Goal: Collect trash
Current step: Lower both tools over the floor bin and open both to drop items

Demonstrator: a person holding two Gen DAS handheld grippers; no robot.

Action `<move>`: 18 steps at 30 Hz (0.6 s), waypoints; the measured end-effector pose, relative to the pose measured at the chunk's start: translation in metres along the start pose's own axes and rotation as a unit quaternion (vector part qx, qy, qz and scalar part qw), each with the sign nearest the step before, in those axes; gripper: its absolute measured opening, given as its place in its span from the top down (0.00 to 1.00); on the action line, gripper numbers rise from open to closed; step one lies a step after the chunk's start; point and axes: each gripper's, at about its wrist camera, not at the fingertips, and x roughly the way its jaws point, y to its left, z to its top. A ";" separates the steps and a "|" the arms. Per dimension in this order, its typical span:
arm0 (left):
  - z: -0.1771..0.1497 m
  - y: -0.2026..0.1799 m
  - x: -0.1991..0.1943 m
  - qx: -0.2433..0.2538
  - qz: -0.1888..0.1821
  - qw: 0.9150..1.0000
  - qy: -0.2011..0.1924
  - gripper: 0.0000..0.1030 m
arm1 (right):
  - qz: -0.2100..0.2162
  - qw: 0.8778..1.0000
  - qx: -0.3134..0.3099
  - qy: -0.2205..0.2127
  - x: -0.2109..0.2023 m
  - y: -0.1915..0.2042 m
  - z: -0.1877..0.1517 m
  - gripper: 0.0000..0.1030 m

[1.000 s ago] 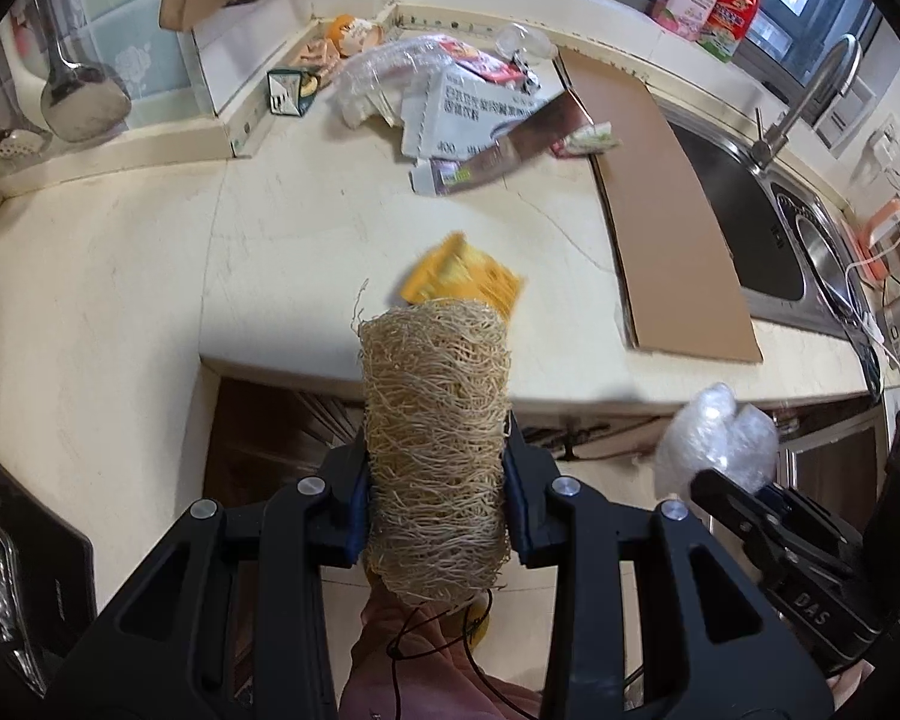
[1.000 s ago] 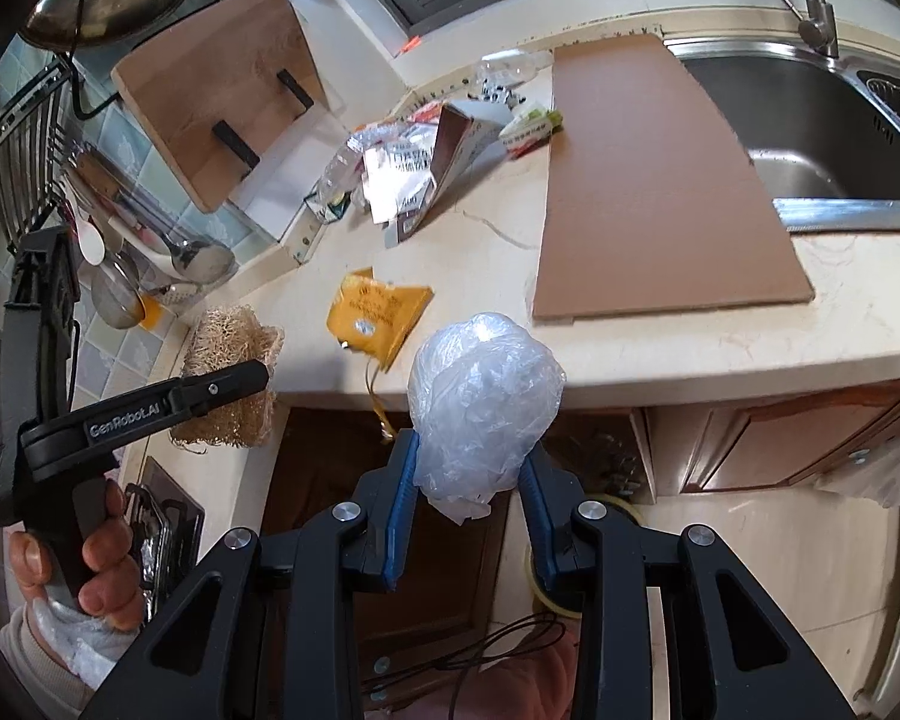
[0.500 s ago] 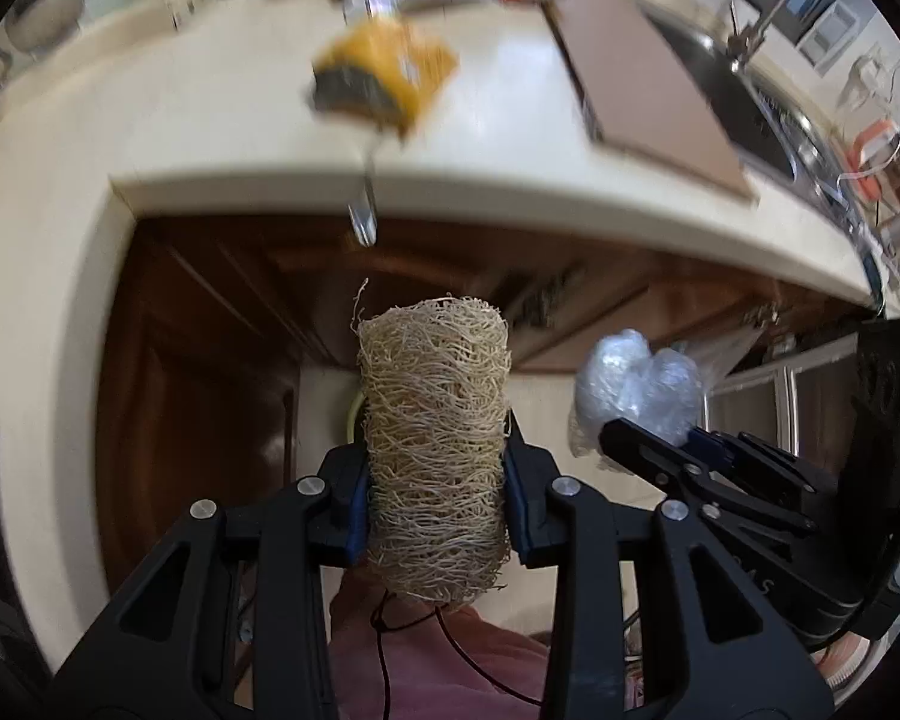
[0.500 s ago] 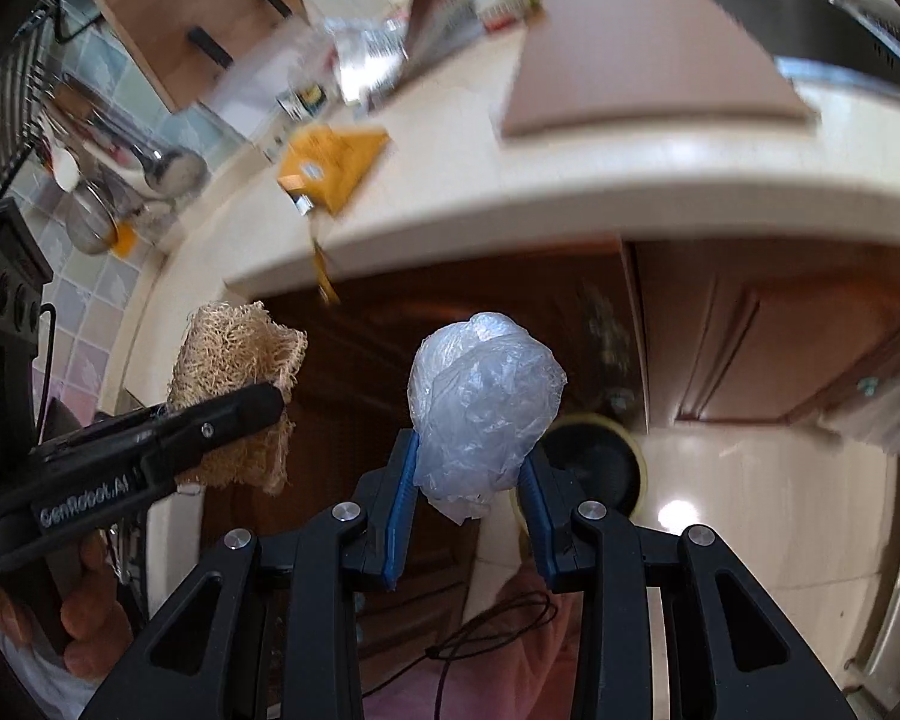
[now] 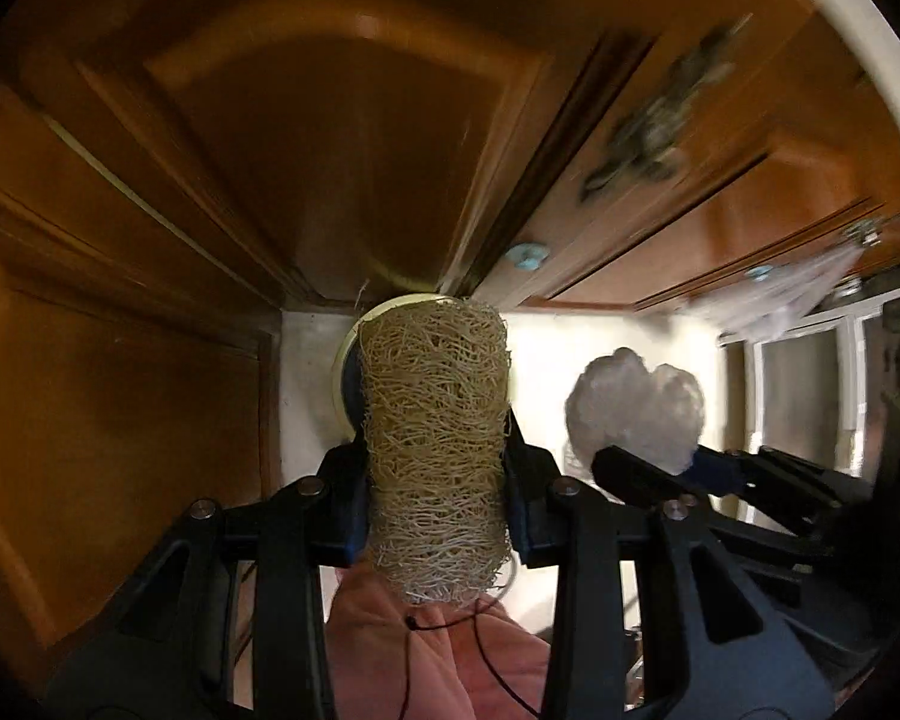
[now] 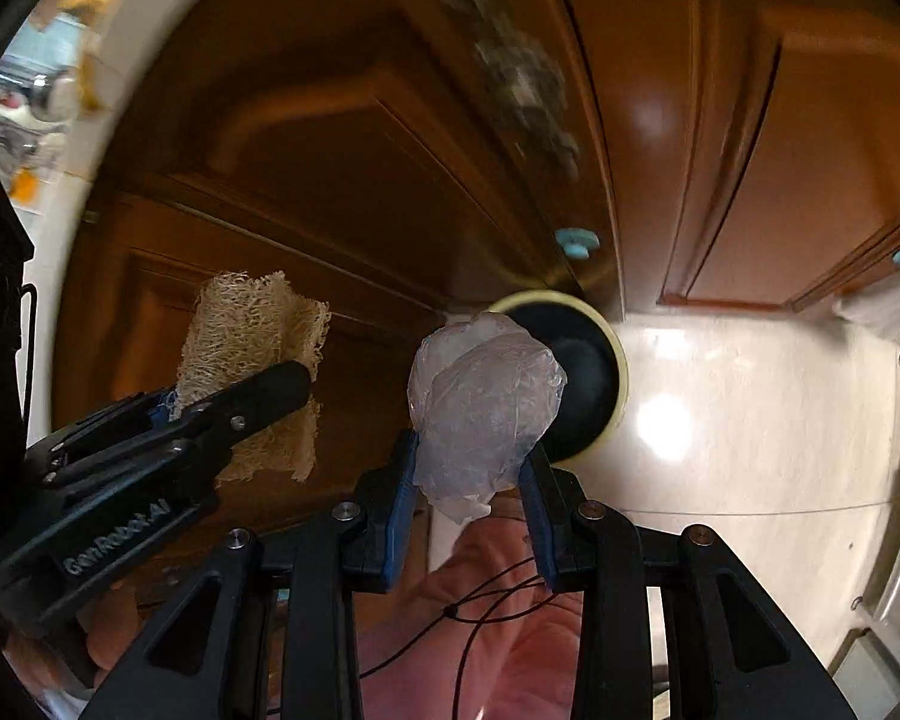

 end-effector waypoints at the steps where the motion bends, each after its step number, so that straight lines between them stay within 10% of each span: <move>1: 0.000 0.001 0.014 0.001 0.002 1.000 0.003 0.69 | -0.002 1.000 0.004 0.004 0.013 -0.006 0.000 0.68; 13: 0.004 0.027 0.150 -0.002 0.019 0.999 0.036 0.68 | -0.030 0.998 -0.011 0.058 0.166 -0.044 0.007 0.68; 18: 0.002 0.037 0.188 -0.006 0.010 0.998 0.062 0.44 | -0.040 0.996 -0.021 0.073 0.202 -0.057 0.013 0.62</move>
